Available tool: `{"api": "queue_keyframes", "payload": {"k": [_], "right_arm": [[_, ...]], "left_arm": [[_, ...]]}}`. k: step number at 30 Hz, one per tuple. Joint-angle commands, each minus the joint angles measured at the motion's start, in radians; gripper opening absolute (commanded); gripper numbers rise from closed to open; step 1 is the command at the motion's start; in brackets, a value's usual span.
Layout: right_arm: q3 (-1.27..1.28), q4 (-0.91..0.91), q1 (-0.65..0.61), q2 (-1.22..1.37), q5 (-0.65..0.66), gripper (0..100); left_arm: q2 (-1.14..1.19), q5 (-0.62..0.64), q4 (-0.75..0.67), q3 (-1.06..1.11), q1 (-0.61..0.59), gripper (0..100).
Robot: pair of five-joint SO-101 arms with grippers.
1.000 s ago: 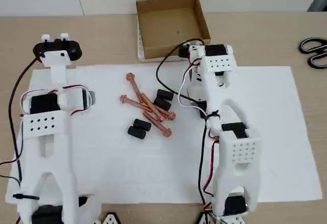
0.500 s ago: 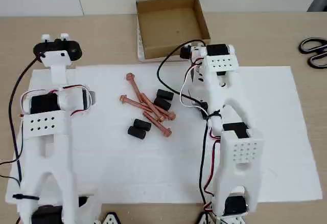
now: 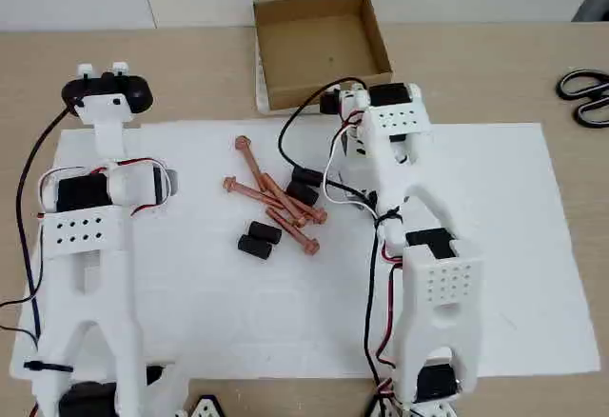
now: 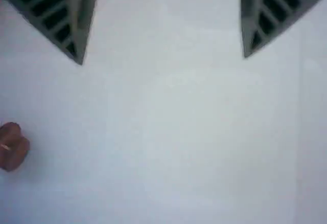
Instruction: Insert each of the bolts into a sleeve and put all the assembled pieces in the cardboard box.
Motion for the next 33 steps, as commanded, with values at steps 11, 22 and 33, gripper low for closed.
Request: {"api": "queue_keyframes", "payload": {"k": [11, 22, 33], "right_arm": [[-0.014, -0.025, -0.012, 0.071, -0.002, 26.9], [-0.014, -0.045, -0.012, 0.088, -0.002, 17.2], [-0.014, -0.015, -0.002, 0.088, 0.000, 0.9]], "left_arm": [[-0.005, 0.006, -0.002, -0.002, 0.008, 19], [-0.005, 0.006, -0.002, -0.002, 0.008, 19], [-0.003, 0.006, -0.002, -0.002, 0.008, 19]]}}
